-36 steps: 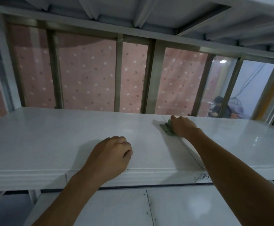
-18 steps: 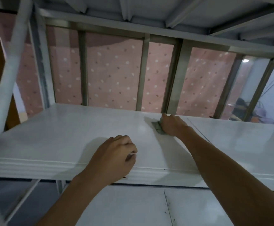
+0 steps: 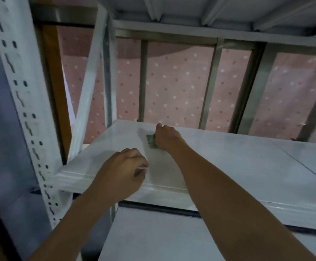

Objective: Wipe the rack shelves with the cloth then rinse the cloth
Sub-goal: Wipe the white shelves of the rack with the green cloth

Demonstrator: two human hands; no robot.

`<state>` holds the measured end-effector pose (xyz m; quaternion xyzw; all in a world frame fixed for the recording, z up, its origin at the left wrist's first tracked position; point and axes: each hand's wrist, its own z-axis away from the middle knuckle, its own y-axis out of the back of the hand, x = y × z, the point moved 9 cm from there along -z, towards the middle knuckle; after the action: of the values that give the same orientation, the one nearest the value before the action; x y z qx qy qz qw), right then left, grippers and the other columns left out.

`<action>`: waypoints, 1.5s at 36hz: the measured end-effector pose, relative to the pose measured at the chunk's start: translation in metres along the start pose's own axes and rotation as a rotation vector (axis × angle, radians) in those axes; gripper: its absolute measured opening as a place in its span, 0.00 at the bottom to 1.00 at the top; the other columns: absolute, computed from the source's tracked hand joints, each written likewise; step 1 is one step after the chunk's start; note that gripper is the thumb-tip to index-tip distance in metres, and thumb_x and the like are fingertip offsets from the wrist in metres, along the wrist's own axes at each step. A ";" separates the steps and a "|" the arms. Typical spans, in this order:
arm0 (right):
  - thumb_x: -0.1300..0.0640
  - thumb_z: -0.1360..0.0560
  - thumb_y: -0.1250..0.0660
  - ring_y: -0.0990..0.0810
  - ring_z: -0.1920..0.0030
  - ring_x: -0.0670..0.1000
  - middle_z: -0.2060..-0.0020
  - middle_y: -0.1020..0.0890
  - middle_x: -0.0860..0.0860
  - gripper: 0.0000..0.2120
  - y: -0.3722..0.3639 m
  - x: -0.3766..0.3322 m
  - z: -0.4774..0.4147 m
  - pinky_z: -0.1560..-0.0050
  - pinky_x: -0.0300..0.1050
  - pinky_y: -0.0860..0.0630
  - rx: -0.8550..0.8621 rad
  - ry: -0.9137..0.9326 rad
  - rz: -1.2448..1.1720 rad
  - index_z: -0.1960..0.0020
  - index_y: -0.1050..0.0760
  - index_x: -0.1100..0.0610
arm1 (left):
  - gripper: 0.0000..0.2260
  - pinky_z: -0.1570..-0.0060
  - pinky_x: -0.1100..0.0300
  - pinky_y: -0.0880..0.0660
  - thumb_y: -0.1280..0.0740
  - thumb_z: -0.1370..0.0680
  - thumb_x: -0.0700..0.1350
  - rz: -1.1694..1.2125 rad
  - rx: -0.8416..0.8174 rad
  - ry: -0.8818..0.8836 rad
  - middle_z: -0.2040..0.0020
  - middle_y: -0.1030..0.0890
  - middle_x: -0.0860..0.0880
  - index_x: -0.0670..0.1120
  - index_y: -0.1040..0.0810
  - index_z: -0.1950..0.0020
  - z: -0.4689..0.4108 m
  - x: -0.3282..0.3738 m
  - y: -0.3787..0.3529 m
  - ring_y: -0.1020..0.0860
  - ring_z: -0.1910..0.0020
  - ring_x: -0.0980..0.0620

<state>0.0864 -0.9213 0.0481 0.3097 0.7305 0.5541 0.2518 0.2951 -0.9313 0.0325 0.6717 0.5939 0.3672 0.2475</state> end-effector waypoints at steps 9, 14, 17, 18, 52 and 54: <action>0.59 0.19 0.45 0.25 0.37 0.62 0.35 0.26 0.62 0.23 -0.009 -0.101 -0.025 0.41 0.55 0.26 -0.011 0.026 -0.088 0.26 0.40 0.63 | 0.15 0.53 0.57 0.20 0.42 0.25 0.52 0.028 0.026 0.028 0.54 0.18 0.55 0.52 0.15 0.56 0.031 -0.045 0.035 0.21 0.56 0.54; 0.58 0.19 0.42 0.23 0.39 0.59 0.37 0.24 0.60 0.21 -0.014 -0.147 -0.032 0.43 0.50 0.26 -0.019 0.039 -0.189 0.28 0.37 0.63 | 0.11 0.55 0.56 0.20 0.37 0.24 0.48 0.030 0.066 -0.003 0.54 0.18 0.56 0.51 0.15 0.55 0.043 -0.053 0.044 0.21 0.58 0.56; 0.54 0.21 0.36 0.22 0.42 0.58 0.40 0.23 0.59 0.23 -0.017 -0.169 -0.038 0.44 0.49 0.25 -0.058 0.040 -0.269 0.30 0.34 0.63 | 0.09 0.55 0.58 0.22 0.36 0.24 0.44 0.029 0.110 -0.018 0.55 0.18 0.55 0.50 0.15 0.56 0.050 -0.057 0.048 0.21 0.58 0.56; 0.53 0.22 0.34 0.21 0.43 0.58 0.41 0.22 0.58 0.23 -0.018 -0.175 -0.041 0.45 0.50 0.24 -0.064 0.049 -0.285 0.31 0.33 0.63 | 0.10 0.55 0.58 0.22 0.36 0.24 0.44 0.030 0.124 -0.025 0.55 0.18 0.54 0.49 0.15 0.56 0.053 -0.057 0.050 0.21 0.58 0.55; 0.49 0.17 0.47 0.23 0.57 0.61 0.55 0.21 0.60 0.12 0.074 0.215 0.028 0.58 0.52 0.25 0.239 -0.204 -0.338 0.49 0.33 0.58 | 0.27 0.65 0.58 0.25 0.21 0.39 0.27 0.087 0.099 -0.364 0.58 0.19 0.50 0.46 0.18 0.44 -0.065 0.193 -0.064 0.23 0.58 0.50; 0.49 0.18 0.47 0.21 0.56 0.62 0.55 0.21 0.61 0.13 0.077 0.258 0.040 0.58 0.52 0.26 0.250 -0.246 -0.297 0.49 0.33 0.59 | 0.26 0.66 0.58 0.26 0.21 0.37 0.28 0.109 0.094 -0.378 0.60 0.20 0.51 0.47 0.18 0.44 -0.072 0.211 -0.073 0.25 0.57 0.51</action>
<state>-0.0473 -0.6913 0.1056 0.2929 0.7948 0.3743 0.3774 0.1991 -0.7199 0.0620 0.7706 0.5164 0.2193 0.3025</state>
